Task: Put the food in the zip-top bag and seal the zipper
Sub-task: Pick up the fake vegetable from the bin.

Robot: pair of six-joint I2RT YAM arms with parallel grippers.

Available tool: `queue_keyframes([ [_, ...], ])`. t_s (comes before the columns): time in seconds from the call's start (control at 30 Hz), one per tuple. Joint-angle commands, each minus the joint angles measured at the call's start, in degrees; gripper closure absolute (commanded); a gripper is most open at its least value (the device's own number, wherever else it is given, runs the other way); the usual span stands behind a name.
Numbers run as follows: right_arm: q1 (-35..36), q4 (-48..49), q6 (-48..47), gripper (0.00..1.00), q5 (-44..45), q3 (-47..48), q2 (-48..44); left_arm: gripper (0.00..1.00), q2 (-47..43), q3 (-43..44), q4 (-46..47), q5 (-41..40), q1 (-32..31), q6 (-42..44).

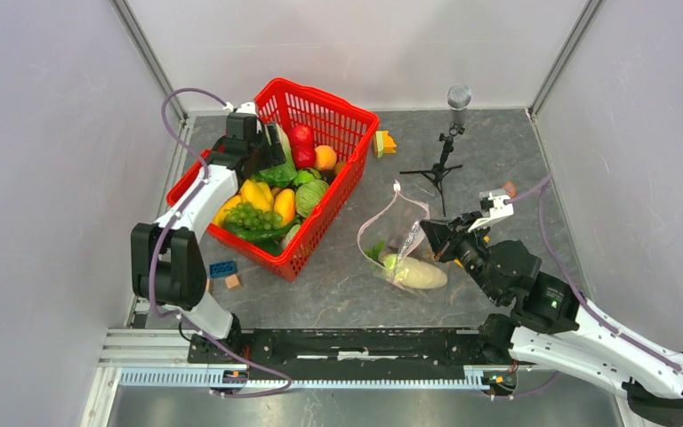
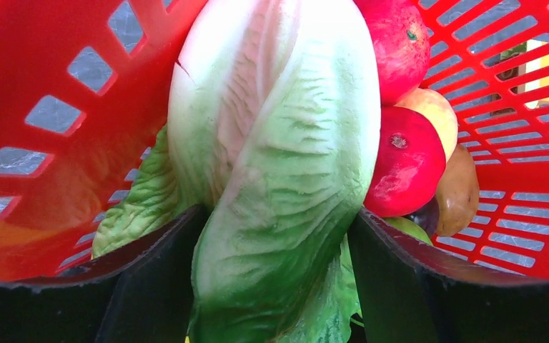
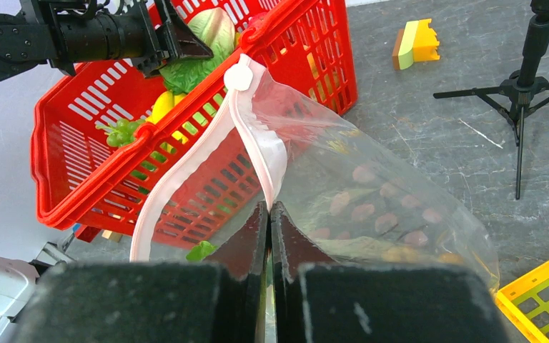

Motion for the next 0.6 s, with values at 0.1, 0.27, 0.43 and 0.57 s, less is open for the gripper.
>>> queue_keyframes([
  [0.1,0.0,1.9,-0.9,0.95,0.6,0.8,-1.4,0.43,3.5,1.4,-4.5,0.5,-0.2,3.1],
  [0.27,0.0,2.0,-0.8,0.95,0.4,0.1,-1.6,0.84,0.5,1.3,-3.7,4.0,-0.7,2.7],
  [0.43,0.0,2.8,-0.7,0.95,-0.1,-0.5,-1.8,0.96,-5.7,1.0,-3.1,7.4,-0.7,2.4],
  [0.57,0.0,3.2,-0.9,0.95,-0.2,-1.0,-2.0,0.98,-10.4,1.4,-3.6,9.4,-0.6,2.8],
])
